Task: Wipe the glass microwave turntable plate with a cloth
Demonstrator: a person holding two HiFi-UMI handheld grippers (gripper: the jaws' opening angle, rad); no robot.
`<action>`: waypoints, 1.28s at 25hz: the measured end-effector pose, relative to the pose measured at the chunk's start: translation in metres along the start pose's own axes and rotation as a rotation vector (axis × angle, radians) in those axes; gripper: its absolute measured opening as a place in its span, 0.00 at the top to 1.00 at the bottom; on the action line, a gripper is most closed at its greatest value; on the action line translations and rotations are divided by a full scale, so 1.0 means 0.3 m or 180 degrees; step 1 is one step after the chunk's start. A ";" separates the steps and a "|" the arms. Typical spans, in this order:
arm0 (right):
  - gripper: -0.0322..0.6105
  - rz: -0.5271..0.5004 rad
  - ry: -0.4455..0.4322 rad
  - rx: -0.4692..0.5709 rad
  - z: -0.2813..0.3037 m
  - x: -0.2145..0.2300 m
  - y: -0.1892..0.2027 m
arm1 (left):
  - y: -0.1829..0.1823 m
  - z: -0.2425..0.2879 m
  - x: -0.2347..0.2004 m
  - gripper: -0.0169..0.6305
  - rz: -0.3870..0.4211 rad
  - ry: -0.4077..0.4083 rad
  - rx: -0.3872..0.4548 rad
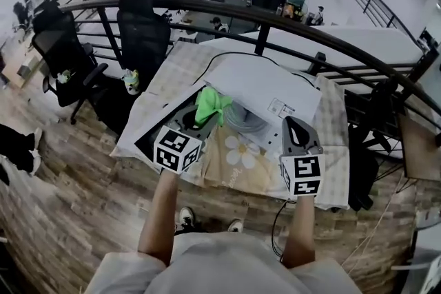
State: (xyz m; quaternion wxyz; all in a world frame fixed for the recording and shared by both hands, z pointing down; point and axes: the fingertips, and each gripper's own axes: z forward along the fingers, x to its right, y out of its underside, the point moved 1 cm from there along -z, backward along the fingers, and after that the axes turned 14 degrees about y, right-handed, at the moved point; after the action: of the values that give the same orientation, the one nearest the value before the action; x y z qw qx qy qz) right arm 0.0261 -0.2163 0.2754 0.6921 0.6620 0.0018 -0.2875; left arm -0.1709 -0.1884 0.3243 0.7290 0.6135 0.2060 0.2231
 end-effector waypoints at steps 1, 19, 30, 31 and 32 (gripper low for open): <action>0.93 0.0008 -0.0023 0.0052 0.002 -0.002 -0.028 | -0.033 -0.018 -0.002 0.77 0.0070 -0.0037 0.0018; 0.93 -0.0190 -0.0142 0.0351 0.051 -0.049 -0.272 | -0.304 -0.168 -0.035 0.77 0.0654 -0.0225 0.0242; 0.93 -0.0159 -0.0194 0.0391 0.080 -0.076 -0.276 | -0.299 -0.131 -0.059 0.77 0.0745 -0.0269 0.0221; 0.93 -0.0162 -0.0200 0.0387 0.083 -0.081 -0.275 | -0.296 -0.129 -0.061 0.77 0.0740 -0.0265 0.0217; 0.93 -0.0166 -0.0206 0.0385 0.086 -0.086 -0.274 | -0.292 -0.128 -0.063 0.77 0.0735 -0.0259 0.0208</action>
State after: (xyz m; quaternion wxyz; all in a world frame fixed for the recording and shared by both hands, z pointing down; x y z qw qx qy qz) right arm -0.0380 -0.2262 0.2133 0.6428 0.6928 -0.0207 -0.3262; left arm -0.2020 -0.1814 0.2323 0.6858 0.6652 0.1114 0.2737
